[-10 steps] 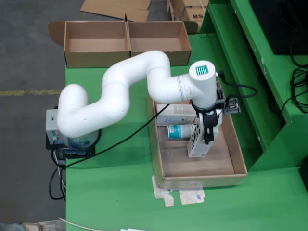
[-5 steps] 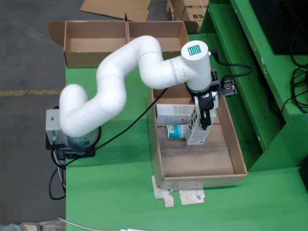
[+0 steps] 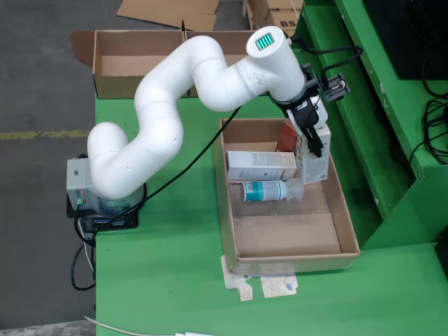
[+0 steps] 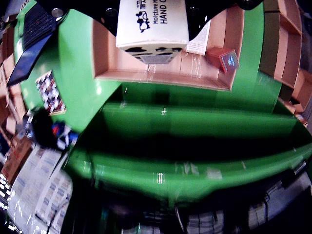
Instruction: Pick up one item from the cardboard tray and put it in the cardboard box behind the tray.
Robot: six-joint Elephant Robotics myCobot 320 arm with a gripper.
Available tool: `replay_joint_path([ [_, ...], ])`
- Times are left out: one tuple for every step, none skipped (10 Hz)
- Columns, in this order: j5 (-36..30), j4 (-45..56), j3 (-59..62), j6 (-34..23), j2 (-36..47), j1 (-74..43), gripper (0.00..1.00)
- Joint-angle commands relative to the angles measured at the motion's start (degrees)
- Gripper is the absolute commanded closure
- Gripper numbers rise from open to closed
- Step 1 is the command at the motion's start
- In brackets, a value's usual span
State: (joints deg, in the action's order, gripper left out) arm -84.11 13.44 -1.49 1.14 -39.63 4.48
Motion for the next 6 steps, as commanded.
replay_joint_path([
  [4.8, -6.6, 1.5, 2.4, 8.0, 5.4, 1.00],
  [6.3, -7.3, 1.5, 4.8, 9.9, 8.6, 1.00],
  [8.0, -7.5, 1.5, 9.7, 11.8, 15.1, 1.00],
  [12.4, -10.2, 1.5, 14.9, 12.0, 24.5, 1.00],
  [12.4, -10.2, 1.5, 14.9, 12.0, 24.5, 1.00],
  [18.9, -15.0, 1.5, 18.5, 10.4, 35.6, 1.00],
])
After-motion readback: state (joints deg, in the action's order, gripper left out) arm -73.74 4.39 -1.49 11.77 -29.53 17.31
